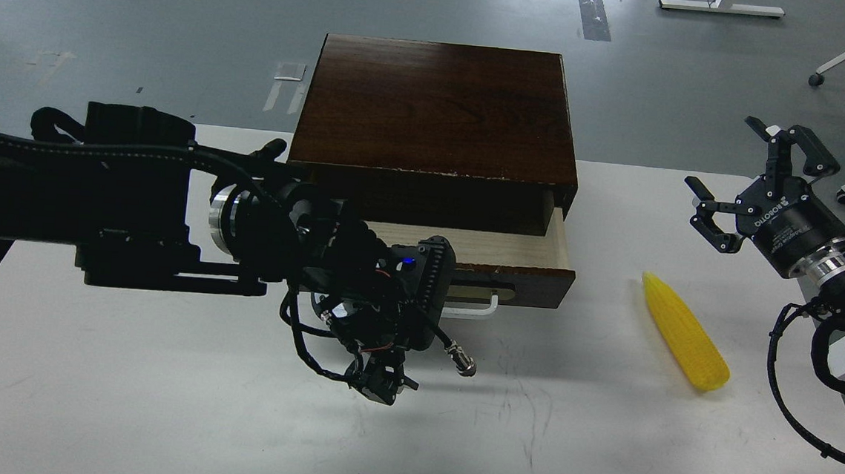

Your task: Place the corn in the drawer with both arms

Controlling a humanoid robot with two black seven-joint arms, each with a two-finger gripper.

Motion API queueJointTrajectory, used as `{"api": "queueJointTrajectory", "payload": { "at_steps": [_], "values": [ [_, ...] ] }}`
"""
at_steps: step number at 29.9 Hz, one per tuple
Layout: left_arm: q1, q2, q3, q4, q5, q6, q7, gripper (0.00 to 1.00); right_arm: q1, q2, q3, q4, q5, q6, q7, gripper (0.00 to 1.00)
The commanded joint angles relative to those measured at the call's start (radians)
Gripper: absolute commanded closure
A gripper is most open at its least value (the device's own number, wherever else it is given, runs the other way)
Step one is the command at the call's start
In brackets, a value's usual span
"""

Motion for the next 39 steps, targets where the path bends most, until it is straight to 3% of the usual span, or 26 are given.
{"api": "queueJointTrajectory", "payload": {
  "at_steps": [1,22,27,33,36,39],
  "values": [
    [-0.017,-0.021,0.004,0.015,-0.001,0.001,0.0,0.02,-0.001,0.0,0.0,0.002,0.0,0.001,0.0,0.0],
    [-0.072,-0.013,-0.016,-0.008,-0.019,0.001,0.0,0.02,-0.006,0.0,0.0,0.002,0.0,0.001,0.0,0.0],
    [-0.091,0.002,-0.094,-0.028,-0.096,0.001,0.0,0.02,-0.006,-0.002,0.0,0.002,0.0,0.001,0.0,0.0],
    [-0.134,0.059,-0.279,-0.033,-0.395,0.001,0.0,0.02,-0.006,-0.011,0.0,0.002,0.0,0.001,0.0,0.0],
    [-0.126,0.111,-0.415,-0.007,-0.679,0.001,0.0,0.02,-0.008,-0.012,0.0,0.002,0.0,0.001,0.0,0.0],
    [-0.119,0.178,-0.456,0.056,-0.928,0.001,0.002,0.02,-0.006,-0.012,0.0,0.0,0.0,0.003,0.0,0.0]
  ]
}}
